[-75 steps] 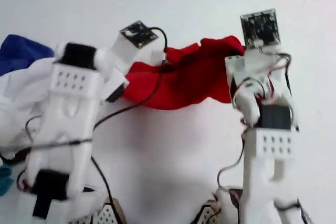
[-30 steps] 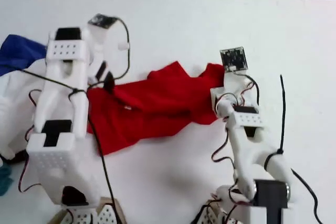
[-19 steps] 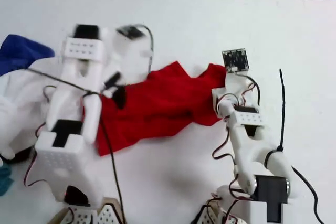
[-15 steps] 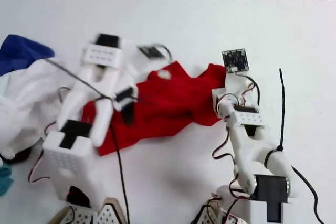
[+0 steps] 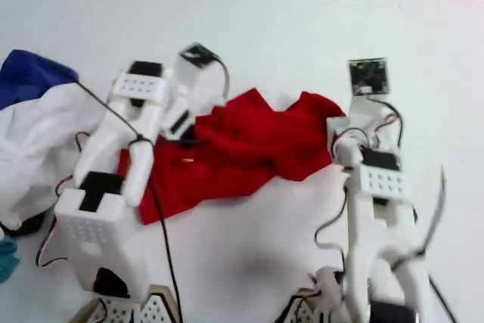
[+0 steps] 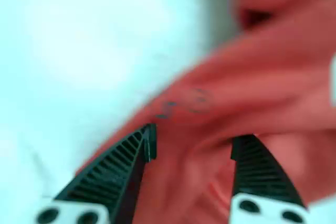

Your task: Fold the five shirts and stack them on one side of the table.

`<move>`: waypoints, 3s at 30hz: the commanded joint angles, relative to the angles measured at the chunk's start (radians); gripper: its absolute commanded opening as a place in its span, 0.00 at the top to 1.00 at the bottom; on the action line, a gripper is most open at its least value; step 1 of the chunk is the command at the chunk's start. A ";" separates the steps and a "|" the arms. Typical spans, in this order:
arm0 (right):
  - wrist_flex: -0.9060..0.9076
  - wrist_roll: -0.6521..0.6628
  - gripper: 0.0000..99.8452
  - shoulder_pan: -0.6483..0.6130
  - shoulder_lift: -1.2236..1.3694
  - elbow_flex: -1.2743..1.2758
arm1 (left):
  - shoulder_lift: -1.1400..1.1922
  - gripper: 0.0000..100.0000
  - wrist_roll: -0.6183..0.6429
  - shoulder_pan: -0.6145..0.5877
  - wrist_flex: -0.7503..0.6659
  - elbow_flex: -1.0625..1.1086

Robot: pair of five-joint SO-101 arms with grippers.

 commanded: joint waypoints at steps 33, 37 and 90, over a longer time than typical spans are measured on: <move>-0.328 0.144 0.78 -0.220 -0.421 0.663 | -0.020 0.75 -0.348 -0.097 0.526 -0.285; -0.328 0.144 0.78 -0.220 -0.421 0.663 | -0.009 0.75 -0.381 -0.075 0.485 -0.200; -0.328 0.144 0.78 -0.220 -0.421 0.663 | 0.605 0.78 -0.002 -0.032 0.519 -1.336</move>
